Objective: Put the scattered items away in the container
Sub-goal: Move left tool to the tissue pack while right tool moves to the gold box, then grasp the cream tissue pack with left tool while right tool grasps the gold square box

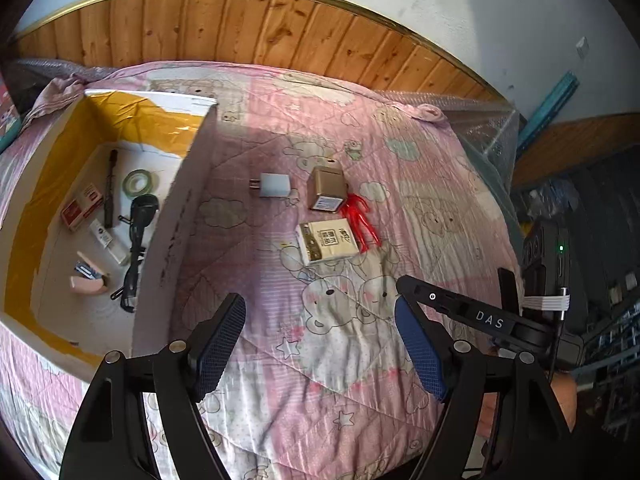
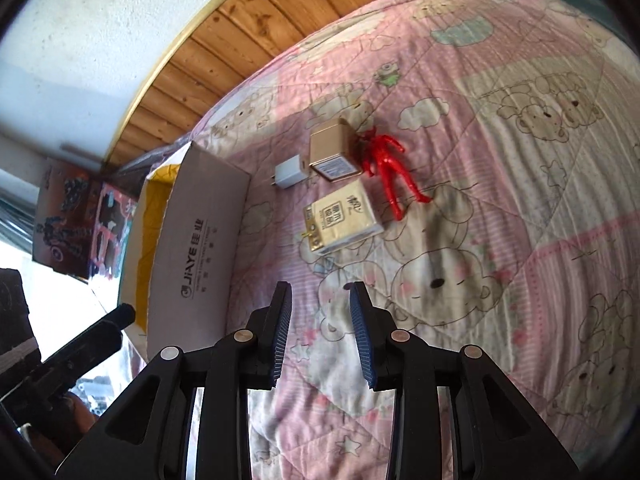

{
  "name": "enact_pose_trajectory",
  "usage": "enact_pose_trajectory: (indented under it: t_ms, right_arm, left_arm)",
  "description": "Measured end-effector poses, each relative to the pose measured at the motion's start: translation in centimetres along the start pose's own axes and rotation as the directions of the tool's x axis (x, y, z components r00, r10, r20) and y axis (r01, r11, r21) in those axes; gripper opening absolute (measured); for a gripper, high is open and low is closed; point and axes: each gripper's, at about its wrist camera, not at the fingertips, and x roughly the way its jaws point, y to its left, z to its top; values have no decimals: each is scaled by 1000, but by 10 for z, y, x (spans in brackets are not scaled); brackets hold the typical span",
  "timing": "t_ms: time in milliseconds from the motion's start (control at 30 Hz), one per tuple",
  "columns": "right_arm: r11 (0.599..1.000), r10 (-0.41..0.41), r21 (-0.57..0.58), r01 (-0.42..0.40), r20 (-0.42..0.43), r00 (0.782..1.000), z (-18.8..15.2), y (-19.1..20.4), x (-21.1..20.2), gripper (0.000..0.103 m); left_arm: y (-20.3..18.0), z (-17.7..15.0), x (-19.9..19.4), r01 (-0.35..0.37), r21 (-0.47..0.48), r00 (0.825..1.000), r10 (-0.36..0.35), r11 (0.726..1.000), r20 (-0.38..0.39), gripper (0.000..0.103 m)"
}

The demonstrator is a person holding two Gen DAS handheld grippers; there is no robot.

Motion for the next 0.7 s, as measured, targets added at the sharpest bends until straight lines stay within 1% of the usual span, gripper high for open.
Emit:
enact_pose_trajectory:
  t_ms: [133, 233, 300, 433, 533, 600, 700]
  right_arm:
    - [1000, -25, -4, 25, 31, 999, 12, -10, -2, 35]
    - [999, -31, -8, 31, 35, 999, 27, -14, 3, 35]
    - [1000, -14, -8, 14, 31, 999, 38, -14, 7, 36]
    - [1000, 2, -22, -1, 31, 1000, 62, -4, 20, 42]
    - [999, -2, -44, 1, -8, 1000, 83, 10, 41, 47]
    - [996, -35, -80, 34, -17, 999, 96, 22, 57, 49]
    - [986, -108, -134, 101, -40, 993, 111, 36, 88, 52]
  left_arm:
    - [-21, 10, 33, 18, 65, 999, -15, 998, -51, 78]
    - [-28, 20, 57, 15, 92, 997, -8, 996, -78, 78]
    - [-29, 26, 71, 1, 100, 995, 9, 995, -97, 78]
    - [-23, 35, 94, -44, 122, 993, 57, 992, -103, 78]
    - [-19, 36, 113, -64, 158, 987, 86, 985, -135, 78]
    - [-16, 35, 123, -73, 173, 983, 100, 982, -153, 78]
    - [-8, 35, 129, -70, 163, 981, 98, 984, -170, 78]
